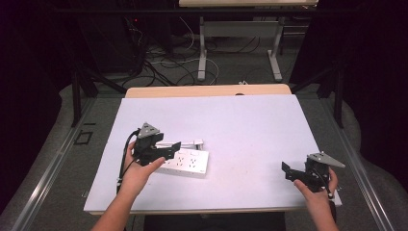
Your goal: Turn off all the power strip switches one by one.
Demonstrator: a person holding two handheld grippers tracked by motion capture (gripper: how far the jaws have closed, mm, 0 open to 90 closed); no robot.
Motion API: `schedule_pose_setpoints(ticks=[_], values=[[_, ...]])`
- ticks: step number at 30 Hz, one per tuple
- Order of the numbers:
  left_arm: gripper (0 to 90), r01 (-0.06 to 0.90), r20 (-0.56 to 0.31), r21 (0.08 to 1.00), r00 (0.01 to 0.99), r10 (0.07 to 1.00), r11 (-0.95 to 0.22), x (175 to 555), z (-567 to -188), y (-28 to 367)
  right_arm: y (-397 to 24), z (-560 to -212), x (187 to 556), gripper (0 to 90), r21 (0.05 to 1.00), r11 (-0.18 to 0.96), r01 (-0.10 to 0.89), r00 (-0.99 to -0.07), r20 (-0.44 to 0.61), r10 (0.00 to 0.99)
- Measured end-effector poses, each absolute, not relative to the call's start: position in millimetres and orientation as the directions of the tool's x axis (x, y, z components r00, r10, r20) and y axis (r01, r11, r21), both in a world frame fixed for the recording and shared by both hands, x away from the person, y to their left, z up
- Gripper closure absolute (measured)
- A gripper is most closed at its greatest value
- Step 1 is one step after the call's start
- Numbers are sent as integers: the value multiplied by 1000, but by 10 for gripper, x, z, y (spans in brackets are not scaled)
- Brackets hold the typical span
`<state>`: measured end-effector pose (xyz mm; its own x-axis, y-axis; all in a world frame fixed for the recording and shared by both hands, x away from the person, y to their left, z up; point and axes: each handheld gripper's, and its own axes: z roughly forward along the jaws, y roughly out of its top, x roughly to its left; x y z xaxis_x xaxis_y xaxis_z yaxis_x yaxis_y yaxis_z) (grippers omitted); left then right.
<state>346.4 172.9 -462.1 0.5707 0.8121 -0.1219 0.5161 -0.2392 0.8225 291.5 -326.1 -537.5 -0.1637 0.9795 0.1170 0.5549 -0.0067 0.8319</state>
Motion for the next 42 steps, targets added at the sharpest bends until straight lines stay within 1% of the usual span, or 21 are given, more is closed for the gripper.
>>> schedule_pose_setpoints(ticks=[1,3,6,7,12,22,27,31,36,42], values=[[152,526,-135,820,562,816,-226,3446,-4625,1773,-3260,-5377,2916,24,831,-7,556,-163,117,980],[124,531,-141,820,549,824,-214,3415,-4638,1859,-3258,-5380,2917,23,832,-2,555,-166,113,980],[19,542,-149,818,524,839,-193,3366,-4668,1984,-3254,-5380,2917,24,830,-1,558,-167,113,979],[1,542,-154,821,511,846,-178,3344,-4680,2029,-3257,-5380,2918,23,830,4,557,-171,110,979],[1,560,-185,823,421,888,-94,3257,-4745,2307,-3248,-5381,2917,23,829,5,559,-173,111,979],[1,612,-226,791,339,913,-31,3142,-5022,2763,-3228,-5404,2928,23,835,-7,551,-163,115,980],[1,615,-199,787,329,923,-49,3100,-5117,2901,-3240,-5400,2925,23,827,5,562,-168,109,980],[1,612,-175,789,324,930,-65,3094,-5236,2938,-3243,-5397,2924,24,824,4,567,-169,111,979],[1,620,-185,782,325,928,-61,3123,-5382,2947,-3249,-5397,2926,23,826,1,564,-167,112,980],[1,622,-170,779,329,929,-78,3156,-5460,2971,-3247,-5409,2931,23,828,-6,561,-166,119,979]])
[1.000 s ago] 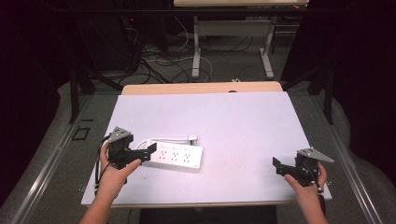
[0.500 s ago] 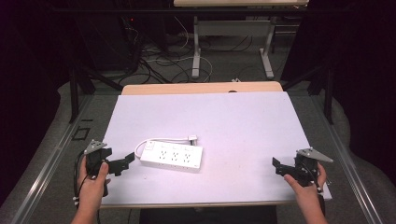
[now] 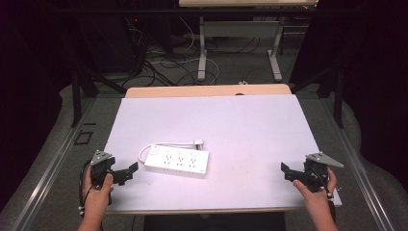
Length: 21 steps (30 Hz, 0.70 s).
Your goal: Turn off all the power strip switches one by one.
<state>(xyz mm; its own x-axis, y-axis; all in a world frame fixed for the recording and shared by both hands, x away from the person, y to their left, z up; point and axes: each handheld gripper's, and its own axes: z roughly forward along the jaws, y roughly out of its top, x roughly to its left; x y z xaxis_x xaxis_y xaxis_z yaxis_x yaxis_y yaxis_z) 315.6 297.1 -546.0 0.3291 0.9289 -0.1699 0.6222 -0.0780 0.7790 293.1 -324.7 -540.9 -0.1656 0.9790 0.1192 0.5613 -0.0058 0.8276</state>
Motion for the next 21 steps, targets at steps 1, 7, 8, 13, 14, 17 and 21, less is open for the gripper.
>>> schedule_pose_setpoints(ticks=[1,7,8,13,14,17,21], values=[[1,616,-169,784,329,929,-75,3164,-5481,2969,-3253,-5411,2932,24,828,2,560,-171,113,979],[1,644,-186,763,302,935,-56,3206,-5542,2971,-3259,-5421,2942,26,831,15,556,-181,103,978],[1,650,-187,758,302,935,-59,3210,-5542,2974,-3256,-5420,2941,26,829,13,559,-180,106,978],[1,649,-191,759,296,936,-50,3222,-5565,2981,-3243,-5418,2938,26,819,11,574,-177,111,978],[1,650,-192,758,298,935,-51,3224,-5571,2980,-3244,-5418,2938,26,817,15,577,-178,108,978],[1,659,-187,749,303,934,-64,3231,-5568,2977,-3242,-5431,2946,26,820,13,572,-177,107,978],[1,656,-185,752,305,934,-66,3224,-5560,2966,-3233,-5434,2946,26,826,9,563,-177,110,978]])
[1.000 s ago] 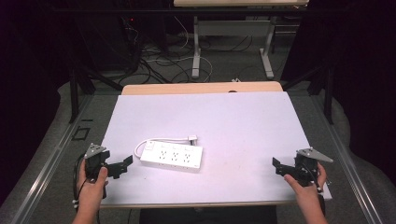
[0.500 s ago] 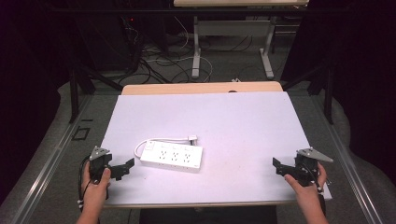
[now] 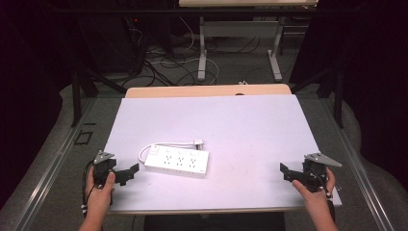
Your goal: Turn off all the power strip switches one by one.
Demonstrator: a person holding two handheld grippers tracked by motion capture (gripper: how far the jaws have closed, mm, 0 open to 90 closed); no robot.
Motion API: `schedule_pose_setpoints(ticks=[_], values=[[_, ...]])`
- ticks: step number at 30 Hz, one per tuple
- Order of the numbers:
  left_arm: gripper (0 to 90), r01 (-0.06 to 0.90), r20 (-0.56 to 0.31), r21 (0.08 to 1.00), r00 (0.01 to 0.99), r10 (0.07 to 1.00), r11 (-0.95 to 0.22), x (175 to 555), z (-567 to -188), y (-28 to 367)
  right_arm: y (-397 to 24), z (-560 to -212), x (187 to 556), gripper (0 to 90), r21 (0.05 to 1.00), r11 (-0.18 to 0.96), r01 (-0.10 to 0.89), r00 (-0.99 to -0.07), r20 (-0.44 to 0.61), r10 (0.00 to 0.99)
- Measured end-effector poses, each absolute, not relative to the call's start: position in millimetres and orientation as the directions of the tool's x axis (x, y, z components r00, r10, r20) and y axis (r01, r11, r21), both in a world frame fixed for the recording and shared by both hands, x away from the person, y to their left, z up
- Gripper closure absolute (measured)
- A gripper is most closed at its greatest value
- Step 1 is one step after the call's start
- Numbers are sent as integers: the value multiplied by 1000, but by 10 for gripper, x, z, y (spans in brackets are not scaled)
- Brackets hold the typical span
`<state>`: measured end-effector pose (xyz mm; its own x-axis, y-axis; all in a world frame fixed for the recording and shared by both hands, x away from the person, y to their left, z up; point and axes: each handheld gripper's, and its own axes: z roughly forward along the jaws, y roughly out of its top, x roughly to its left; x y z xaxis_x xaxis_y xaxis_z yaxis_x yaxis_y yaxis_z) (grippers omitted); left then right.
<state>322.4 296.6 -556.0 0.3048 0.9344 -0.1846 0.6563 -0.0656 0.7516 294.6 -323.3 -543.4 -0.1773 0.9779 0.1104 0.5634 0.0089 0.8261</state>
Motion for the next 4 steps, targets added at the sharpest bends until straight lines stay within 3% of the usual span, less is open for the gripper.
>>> schedule_pose_setpoints(ticks=[4], values=[[1,652,-178,755,306,935,-69,3228,-5557,2971,-3247,-5438,2946,25,827,17,563,-181,104,978]])
